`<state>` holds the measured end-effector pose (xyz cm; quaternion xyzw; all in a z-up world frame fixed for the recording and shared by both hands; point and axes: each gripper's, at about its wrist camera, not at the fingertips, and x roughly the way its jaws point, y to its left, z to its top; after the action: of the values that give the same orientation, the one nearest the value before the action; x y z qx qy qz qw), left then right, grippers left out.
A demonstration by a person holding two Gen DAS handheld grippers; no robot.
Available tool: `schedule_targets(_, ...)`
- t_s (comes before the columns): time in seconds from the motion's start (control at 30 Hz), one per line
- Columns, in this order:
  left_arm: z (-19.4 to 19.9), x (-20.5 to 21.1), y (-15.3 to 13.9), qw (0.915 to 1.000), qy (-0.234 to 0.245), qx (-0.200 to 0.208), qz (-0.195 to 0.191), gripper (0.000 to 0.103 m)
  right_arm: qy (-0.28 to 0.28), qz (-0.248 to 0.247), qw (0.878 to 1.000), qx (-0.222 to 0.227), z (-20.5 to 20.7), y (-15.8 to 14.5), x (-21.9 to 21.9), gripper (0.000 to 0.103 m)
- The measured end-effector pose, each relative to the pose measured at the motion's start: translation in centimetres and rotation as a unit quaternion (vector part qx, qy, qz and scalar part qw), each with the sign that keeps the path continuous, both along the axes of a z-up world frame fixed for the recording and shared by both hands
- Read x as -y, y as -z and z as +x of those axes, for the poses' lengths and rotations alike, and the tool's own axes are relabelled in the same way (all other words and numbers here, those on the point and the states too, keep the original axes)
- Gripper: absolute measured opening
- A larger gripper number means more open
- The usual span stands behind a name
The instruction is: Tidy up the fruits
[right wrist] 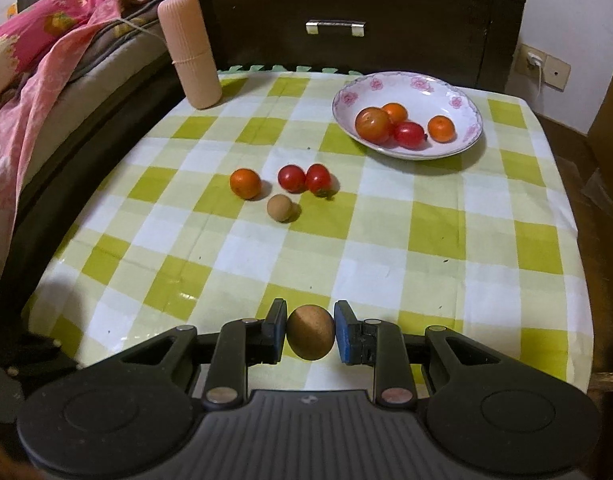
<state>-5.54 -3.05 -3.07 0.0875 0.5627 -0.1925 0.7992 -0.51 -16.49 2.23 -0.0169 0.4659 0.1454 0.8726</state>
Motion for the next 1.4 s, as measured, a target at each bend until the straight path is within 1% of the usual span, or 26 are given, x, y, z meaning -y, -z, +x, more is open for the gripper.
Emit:
schedule_targets(0.17,0.6,0.5,0.6,0.9999,0.001,0.004,0.010,0.050,0.001,0.000,1.000,-0.005,0.1,0.3,0.2,0.025)
schedule_targets(0.37,0.6,0.5,0.6,0.9998,-0.004,0.013,0.014,0.049,-0.005,0.002,1.000,-0.003,0.2,0.2,-0.1,0.025)
schedule_targets(0.5,0.6,0.7,0.6,0.9995,-0.001,0.019,0.024,0.045,-0.008,0.003,1.000,0.000,0.1,0.1,-0.3,0.025)
schedule_targets(0.67,0.4,0.6,0.5,0.9995,0.001,0.018,0.025,0.033,-0.007,0.003,1.000,-0.001,0.0,0.0,-0.3,0.025)
schedule_targets(0.77,0.3,0.5,0.5,0.9995,0.000,0.018,0.026,0.032,-0.008,0.004,1.000,0.000,-0.1,0.0,-0.3,0.025)
schedule_targets(0.9,0.5,0.4,0.4,0.9996,-0.005,0.015,0.021,0.032,-0.009,0.004,1.000,0.000,0.0,0.0,-0.3,0.025)
schedule_targets(1.03,0.9,0.0,-0.2,0.9998,-0.015,0.014,0.003,0.032,-0.005,0.005,1.000,0.002,0.1,0.0,-0.3,0.025)
schedule_targets(1.2,2.5,0.1,-1.7,0.9990,-0.023,0.036,-0.015,0.032,0.004,0.005,1.000,0.002,0.8,0.0,0.4,0.025)
schedule_targets(1.4,5.8,1.2,-3.6,0.9968,-0.022,0.070,-0.032,0.032,0.028,0.007,1.000,0.009,2.5,-0.6,1.8,0.025)
